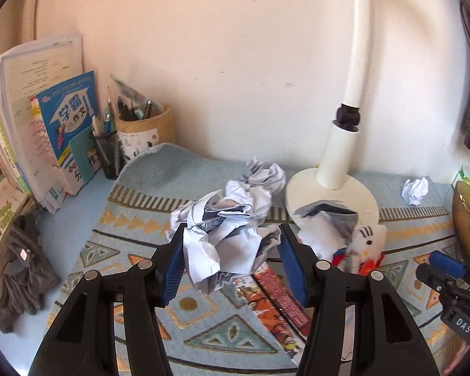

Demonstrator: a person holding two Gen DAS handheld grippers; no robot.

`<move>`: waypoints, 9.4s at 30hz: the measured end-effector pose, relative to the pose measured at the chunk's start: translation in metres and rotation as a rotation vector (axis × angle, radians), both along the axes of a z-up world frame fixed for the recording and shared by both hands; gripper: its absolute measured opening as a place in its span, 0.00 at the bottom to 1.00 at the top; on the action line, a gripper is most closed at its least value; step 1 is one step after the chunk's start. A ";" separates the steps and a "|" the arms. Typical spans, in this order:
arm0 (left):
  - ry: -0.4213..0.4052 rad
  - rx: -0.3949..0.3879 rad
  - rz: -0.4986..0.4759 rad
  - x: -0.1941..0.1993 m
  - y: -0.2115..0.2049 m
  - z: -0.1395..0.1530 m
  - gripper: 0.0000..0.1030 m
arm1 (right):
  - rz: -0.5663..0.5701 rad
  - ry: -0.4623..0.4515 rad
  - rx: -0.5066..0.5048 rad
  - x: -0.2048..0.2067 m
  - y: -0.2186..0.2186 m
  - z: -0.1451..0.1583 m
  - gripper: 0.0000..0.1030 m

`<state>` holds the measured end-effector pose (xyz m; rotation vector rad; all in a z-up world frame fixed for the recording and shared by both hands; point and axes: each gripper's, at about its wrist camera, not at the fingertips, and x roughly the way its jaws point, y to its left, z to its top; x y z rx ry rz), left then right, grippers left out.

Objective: Organize objects
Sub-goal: 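Grasp a paper ball with left gripper while right grasps the red snack bag, then carry the paper ball and red bag to the glass bowl and open both grippers, then move both grippers back to the paper balls on the rug, then grasp a paper ball with left gripper while right grasps another paper ball, then carry both paper balls to the glass bowl and open both grippers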

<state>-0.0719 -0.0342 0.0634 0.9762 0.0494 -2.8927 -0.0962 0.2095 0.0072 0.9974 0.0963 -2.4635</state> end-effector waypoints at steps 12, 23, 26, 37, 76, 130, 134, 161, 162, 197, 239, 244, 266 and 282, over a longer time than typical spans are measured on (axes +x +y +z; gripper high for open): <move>-0.012 0.098 -0.008 0.013 0.007 0.000 0.51 | 0.049 -0.142 -0.092 -0.011 -0.004 -0.029 0.66; -0.024 0.122 0.003 0.016 -0.006 -0.004 0.52 | 0.159 -0.170 -0.066 -0.002 -0.035 -0.044 0.44; -0.025 0.126 -0.001 0.016 -0.007 -0.005 0.52 | 0.153 -0.175 -0.091 -0.001 -0.028 -0.039 0.38; -0.017 0.134 -0.041 0.014 0.018 0.006 0.52 | 0.061 -0.083 -0.099 0.001 0.000 0.001 0.37; -0.064 0.113 -0.504 -0.027 0.335 0.020 0.51 | -0.374 -0.013 0.021 -0.057 0.257 0.064 0.37; -0.119 0.026 -0.165 -0.032 0.145 0.030 1.00 | -0.268 -0.076 -0.020 -0.054 0.111 0.071 1.00; -0.130 0.032 -0.082 -0.022 0.090 0.025 1.00 | -0.221 -0.092 -0.042 -0.045 0.080 0.065 1.00; -0.156 0.095 0.090 -0.036 -0.077 -0.059 1.00 | 0.063 -0.260 -0.047 0.021 -0.081 -0.051 1.00; -0.162 0.089 0.094 -0.043 -0.078 -0.063 1.00 | 0.060 -0.258 -0.047 0.021 -0.080 -0.053 1.00; -0.181 0.066 0.098 -0.040 -0.067 -0.056 0.38 | 0.112 -0.181 -0.302 0.029 -0.053 -0.035 0.38; -0.040 0.129 -0.332 -0.027 0.195 0.037 0.39 | -0.130 0.052 -0.224 -0.033 0.166 0.080 0.39; -0.031 0.124 -0.450 -0.027 0.250 0.043 0.39 | -0.235 0.065 -0.200 -0.056 0.217 0.091 0.39; -0.099 0.111 -0.705 -0.039 0.384 0.014 0.75 | -0.485 -0.045 -0.062 -0.115 0.297 0.071 0.71; -0.074 0.111 -0.576 -0.070 0.335 0.029 1.00 | -0.486 -0.063 -0.098 -0.106 0.253 0.081 1.00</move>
